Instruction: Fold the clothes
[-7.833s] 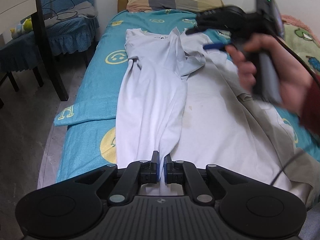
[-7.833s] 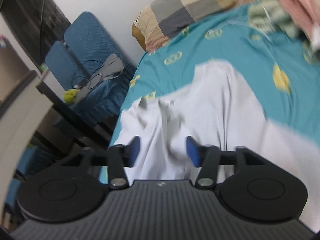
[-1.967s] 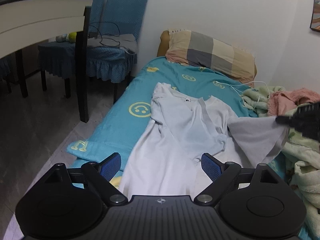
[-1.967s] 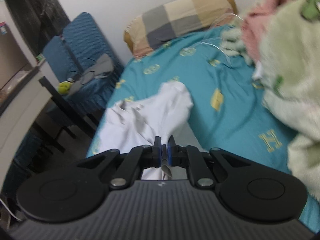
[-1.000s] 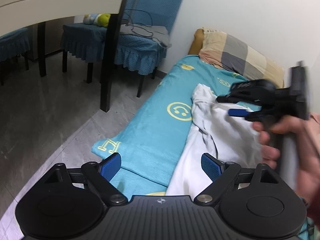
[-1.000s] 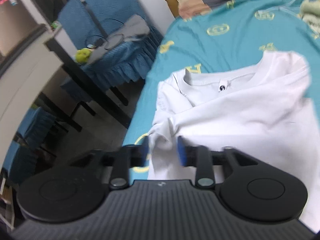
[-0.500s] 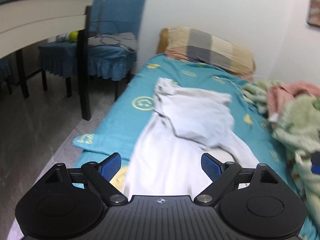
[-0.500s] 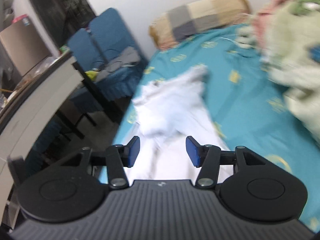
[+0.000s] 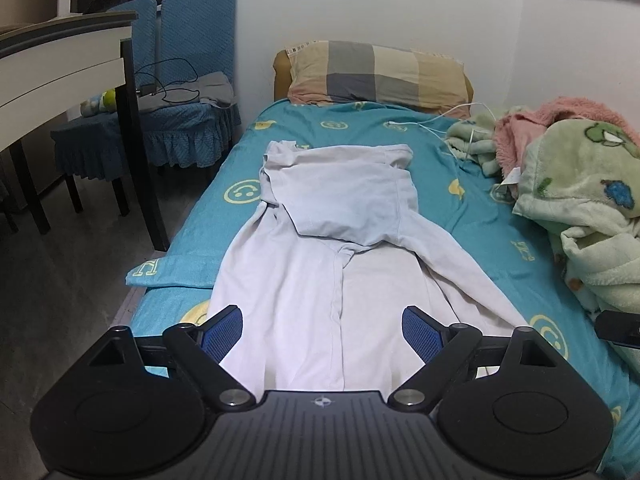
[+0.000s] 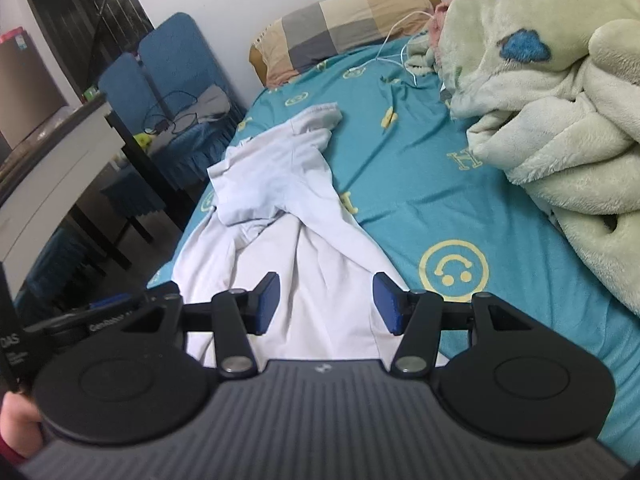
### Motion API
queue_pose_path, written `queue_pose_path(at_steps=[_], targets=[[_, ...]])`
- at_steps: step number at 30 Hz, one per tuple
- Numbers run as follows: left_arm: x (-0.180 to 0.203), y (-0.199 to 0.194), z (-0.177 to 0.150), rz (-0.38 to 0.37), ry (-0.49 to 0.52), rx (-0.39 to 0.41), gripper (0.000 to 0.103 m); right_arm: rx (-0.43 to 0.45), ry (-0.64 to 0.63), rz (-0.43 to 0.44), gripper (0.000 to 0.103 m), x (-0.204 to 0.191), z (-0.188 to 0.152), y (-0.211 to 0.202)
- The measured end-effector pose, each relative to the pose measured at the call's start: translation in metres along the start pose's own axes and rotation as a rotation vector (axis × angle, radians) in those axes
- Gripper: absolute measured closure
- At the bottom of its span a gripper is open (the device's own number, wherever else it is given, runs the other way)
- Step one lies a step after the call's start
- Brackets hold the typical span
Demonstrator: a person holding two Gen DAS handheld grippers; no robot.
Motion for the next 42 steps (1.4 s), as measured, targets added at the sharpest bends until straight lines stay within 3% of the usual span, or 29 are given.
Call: queue_pose_path(at_steps=[4, 6, 11, 18, 20, 22, 26, 28, 30, 31, 32, 33, 37, 42], targets=[[-0.004, 0.0, 0.0, 0.001, -0.014, 0.001, 0.014, 0.042, -0.003, 0.013, 0.024, -0.002, 0.002, -0.004], [0.0, -0.001, -0.002, -0.011, -0.009, 0.0, 0.014, 0.07, 0.001, 0.018, 0.024, -0.001, 0.005, -0.009], [0.056, -0.006, -0.02, -0.12, 0.075, -0.035, 0.015, 0.18, 0.075, -0.023, 0.024, 0.018, 0.021, -0.03], [0.132, -0.014, -0.046, -0.271, 0.194, -0.085, 0.024, 0.286, 0.153, -0.122, 0.024, 0.068, 0.038, -0.068], [0.159, -0.013, -0.056, -0.32, 0.222, -0.107, 0.026, 0.302, 0.224, -0.105, 0.022, 0.084, 0.039, -0.076], [0.185, -0.007, -0.068, -0.358, 0.251, -0.133, 0.031, 0.314, 0.285, -0.073, 0.022, 0.095, 0.04, -0.079], [0.218, 0.01, -0.086, -0.405, 0.302, -0.175, 0.042, 0.29, 0.262, -0.083, 0.022, 0.092, 0.038, -0.07], [0.227, 0.022, -0.094, -0.408, 0.323, -0.221, 0.052, 0.28, 0.241, -0.092, 0.023, 0.089, 0.038, -0.065], [0.23, 0.035, -0.1, -0.402, 0.337, -0.278, 0.068, 0.269, 0.23, -0.103, 0.023, 0.089, 0.036, -0.06], [0.227, 0.041, -0.102, -0.404, 0.322, -0.304, 0.074, 0.26, 0.235, -0.107, 0.023, 0.09, 0.036, -0.057], [0.224, 0.046, -0.103, -0.405, 0.302, -0.327, 0.091, 0.252, 0.24, -0.11, 0.023, 0.091, 0.035, -0.054], [0.217, 0.048, -0.101, -0.407, 0.271, -0.34, 0.096, 0.246, 0.241, -0.115, 0.023, 0.092, 0.035, -0.051], [0.188, 0.032, -0.084, -0.479, 0.107, -0.346, 0.098, 0.228, 0.246, -0.13, 0.023, 0.094, 0.034, -0.045], [0.116, -0.007, -0.057, -0.576, -0.145, -0.354, 0.098, 0.219, 0.247, -0.131, 0.023, 0.092, 0.032, -0.044]])
Point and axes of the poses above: each gripper's, at about its wrist camera, not at the fingertips, and y roughly the way its jaws point, x to its right, z to its top, the point moved 7 cm from there along y, roughly the way its jaws point, and after that the axes turned 2 degrees about -x, right-handed, at the moved point
